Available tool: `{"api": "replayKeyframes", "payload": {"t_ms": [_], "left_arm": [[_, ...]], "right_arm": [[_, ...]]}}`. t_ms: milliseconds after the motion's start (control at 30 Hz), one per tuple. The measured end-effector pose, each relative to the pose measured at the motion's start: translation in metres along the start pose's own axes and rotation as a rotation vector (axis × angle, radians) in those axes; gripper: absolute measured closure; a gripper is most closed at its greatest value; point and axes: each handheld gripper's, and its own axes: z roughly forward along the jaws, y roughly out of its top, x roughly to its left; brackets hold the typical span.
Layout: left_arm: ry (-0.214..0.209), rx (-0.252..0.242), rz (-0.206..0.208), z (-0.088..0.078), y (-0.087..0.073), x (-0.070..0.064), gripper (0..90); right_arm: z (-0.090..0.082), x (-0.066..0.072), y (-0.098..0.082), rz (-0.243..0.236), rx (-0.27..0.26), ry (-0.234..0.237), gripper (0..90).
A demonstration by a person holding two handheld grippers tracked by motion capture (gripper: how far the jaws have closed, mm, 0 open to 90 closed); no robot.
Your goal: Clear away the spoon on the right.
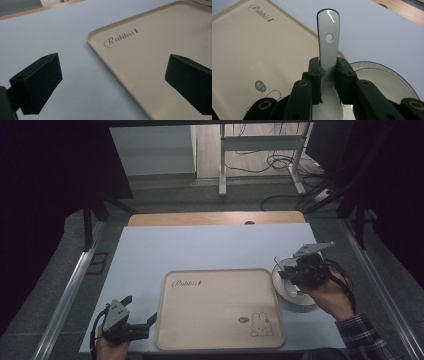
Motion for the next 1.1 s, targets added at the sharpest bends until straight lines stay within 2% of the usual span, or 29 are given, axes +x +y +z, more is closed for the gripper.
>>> {"api": "replayKeyframes", "payload": {"t_ms": [600,1100], "left_arm": [[0.0,0.0,0.0,0.0,0.0,0.0,0.7],[-0.001,-0.001,0.0,0.0,0.0,0.0,0.7]], "right_arm": [[0.025,0.022,-0.001,-0.046,0.081,0.035,75.7],[0.055,0.04,-0.006,-0.101,0.176,0.068,75.9]]}}
